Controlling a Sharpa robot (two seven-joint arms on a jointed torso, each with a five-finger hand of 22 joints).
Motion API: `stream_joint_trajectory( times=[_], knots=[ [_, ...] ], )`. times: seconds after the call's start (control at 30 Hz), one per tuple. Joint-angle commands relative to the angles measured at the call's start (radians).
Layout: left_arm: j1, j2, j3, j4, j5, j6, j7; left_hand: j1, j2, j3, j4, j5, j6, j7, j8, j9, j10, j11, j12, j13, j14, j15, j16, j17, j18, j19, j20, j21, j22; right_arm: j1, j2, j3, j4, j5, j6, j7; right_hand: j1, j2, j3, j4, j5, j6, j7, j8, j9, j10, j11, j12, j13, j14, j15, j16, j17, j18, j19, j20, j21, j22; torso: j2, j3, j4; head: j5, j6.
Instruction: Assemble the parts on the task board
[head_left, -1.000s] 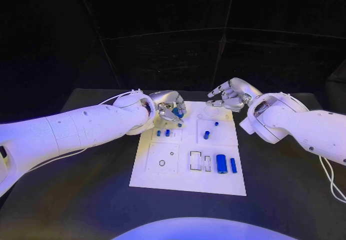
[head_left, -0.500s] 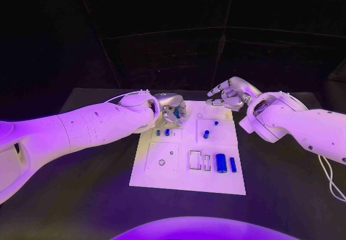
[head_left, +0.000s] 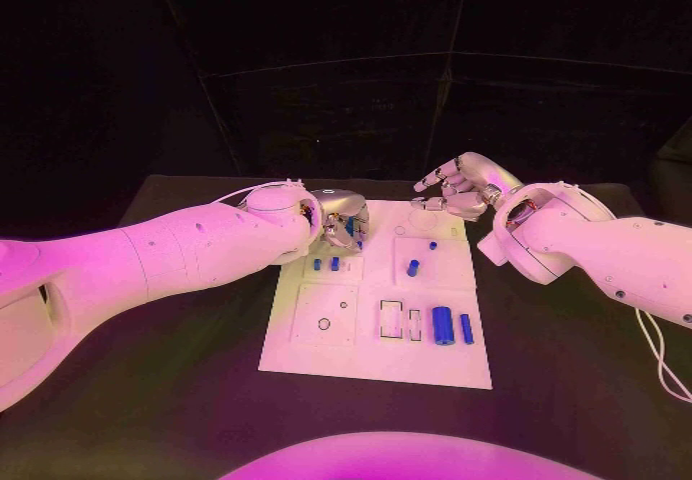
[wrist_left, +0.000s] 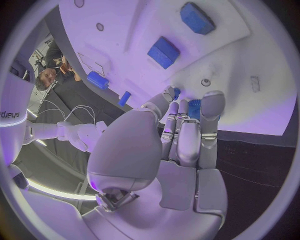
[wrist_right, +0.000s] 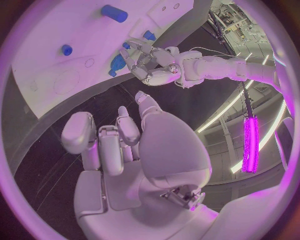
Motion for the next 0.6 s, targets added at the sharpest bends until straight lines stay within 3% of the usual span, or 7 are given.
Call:
stream_joint_trajectory(
  times=[0.03, 0.47, 0.6],
  knots=[
    [0.0, 0.004, 0.0, -0.002, -0.022, 0.046, -0.02, -0.011, 0.004, 0.011, -0.001, 0.002, 0.01, 0.0, -0.005, -0.001, 0.011, 0.0, -0.01, -0.001, 0.008, -0.003, 0.004, 0.001, -0.011, 0.011, 0.001, 0.013, 0.013, 0.002, 0.002, 0.001, 0.001, 0.001, -0.01, 0.009, -0.001, 0.009, 0.003, 0.001, 0.003, -0.002, 0.003, 0.004, -0.002, -0.008, 0.002, -0.003, -0.001, 0.055, -0.005, -0.005, 0.039, 0.005, -0.008, 0.002, -0.004, -0.001, 0.0, -0.0002, 0.0005, -0.001, -0.001],
    [-0.004, 0.01, 0.0, -0.011, -0.028, 0.067, -0.032, -0.029, 0.008, 0.056, -0.007, 0.002, 0.037, -0.004, -0.022, -0.002, 0.051, -0.005, -0.044, -0.001, 0.014, -0.009, 0.006, -0.02, -0.017, 0.021, -0.003, 0.051, 0.05, 0.002, 0.003, 0.001, 0.0, 0.001, -0.009, 0.009, 0.001, 0.01, 0.004, 0.001, 0.005, -0.003, 0.003, 0.004, -0.002, -0.008, 0.002, -0.004, -0.001, 0.055, -0.005, -0.005, 0.039, 0.005, -0.008, 0.002, -0.005, -0.001, 0.0, 0.0, 0.0009, -0.002, -0.003],
    [-0.006, 0.013, 0.0, -0.011, -0.028, 0.064, -0.031, -0.03, 0.019, 0.08, -0.009, -0.002, 0.055, -0.009, -0.027, -0.001, 0.089, -0.013, -0.049, 0.002, 0.019, -0.015, 0.012, -0.015, -0.022, 0.032, -0.008, 0.078, 0.077, 0.002, 0.003, 0.001, 0.0, 0.001, -0.009, 0.009, 0.001, 0.01, 0.004, 0.001, 0.006, -0.003, 0.003, 0.004, -0.002, -0.008, 0.003, -0.004, -0.001, 0.055, -0.005, -0.005, 0.04, 0.005, -0.008, 0.002, -0.005, -0.001, 0.0, 0.0, 0.001, -0.001, -0.003]
  ],
)
